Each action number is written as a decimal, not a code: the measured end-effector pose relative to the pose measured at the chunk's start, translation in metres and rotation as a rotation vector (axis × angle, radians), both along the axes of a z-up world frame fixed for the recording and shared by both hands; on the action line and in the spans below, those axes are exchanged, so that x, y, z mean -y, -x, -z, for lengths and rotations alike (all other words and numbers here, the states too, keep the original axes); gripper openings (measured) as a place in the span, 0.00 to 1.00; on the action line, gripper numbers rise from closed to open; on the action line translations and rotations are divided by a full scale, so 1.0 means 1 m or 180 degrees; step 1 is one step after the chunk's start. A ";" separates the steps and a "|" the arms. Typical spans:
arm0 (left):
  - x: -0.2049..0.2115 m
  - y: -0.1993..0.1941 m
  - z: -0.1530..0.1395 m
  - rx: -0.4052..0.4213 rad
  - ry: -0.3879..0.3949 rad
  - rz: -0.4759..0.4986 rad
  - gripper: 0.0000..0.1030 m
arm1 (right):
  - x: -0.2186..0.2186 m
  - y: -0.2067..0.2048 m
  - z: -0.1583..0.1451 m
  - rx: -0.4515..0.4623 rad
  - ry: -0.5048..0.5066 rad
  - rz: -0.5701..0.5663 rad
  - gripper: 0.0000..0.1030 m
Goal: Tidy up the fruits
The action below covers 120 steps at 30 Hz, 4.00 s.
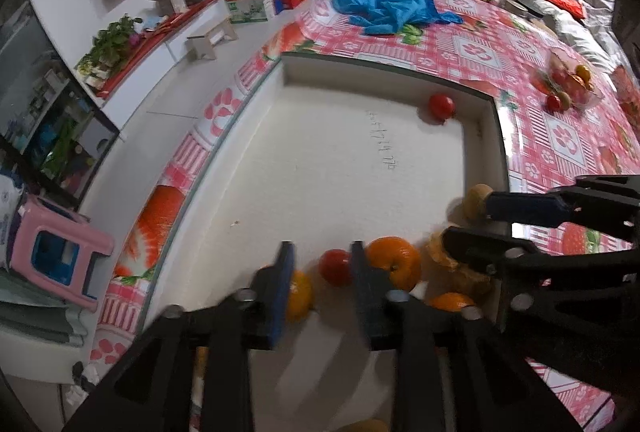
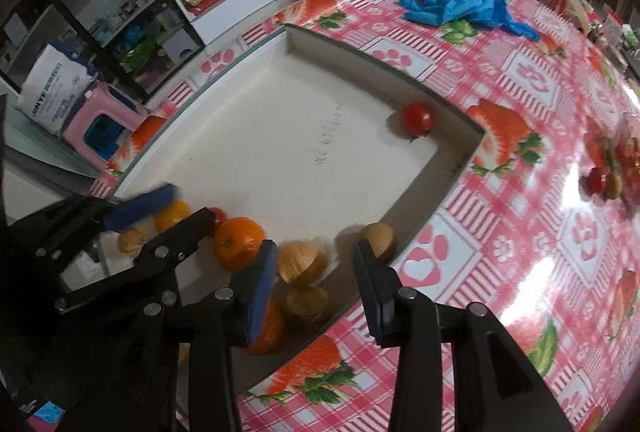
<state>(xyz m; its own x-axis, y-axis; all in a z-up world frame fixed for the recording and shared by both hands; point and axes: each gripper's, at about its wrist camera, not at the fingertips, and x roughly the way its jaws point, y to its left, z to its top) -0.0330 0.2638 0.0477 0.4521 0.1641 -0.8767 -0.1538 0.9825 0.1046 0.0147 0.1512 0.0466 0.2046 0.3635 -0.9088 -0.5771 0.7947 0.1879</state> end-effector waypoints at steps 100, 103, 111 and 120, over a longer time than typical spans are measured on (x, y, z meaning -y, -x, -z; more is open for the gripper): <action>0.048 0.066 -0.023 0.0108 -0.0383 -0.0089 1.00 | 0.041 0.064 -0.037 0.0461 0.0287 -0.0050 0.82; 0.048 0.067 -0.023 0.0108 -0.0374 -0.0086 1.00 | 0.041 0.063 -0.035 0.0456 0.0294 -0.0049 0.82; 0.047 0.069 -0.022 0.0104 -0.0352 -0.0085 1.00 | 0.042 0.063 -0.036 0.0463 0.0303 -0.0066 0.82; 0.047 0.070 -0.022 0.0102 -0.0358 -0.0088 1.00 | 0.041 0.065 -0.037 0.0467 0.0306 -0.0078 0.82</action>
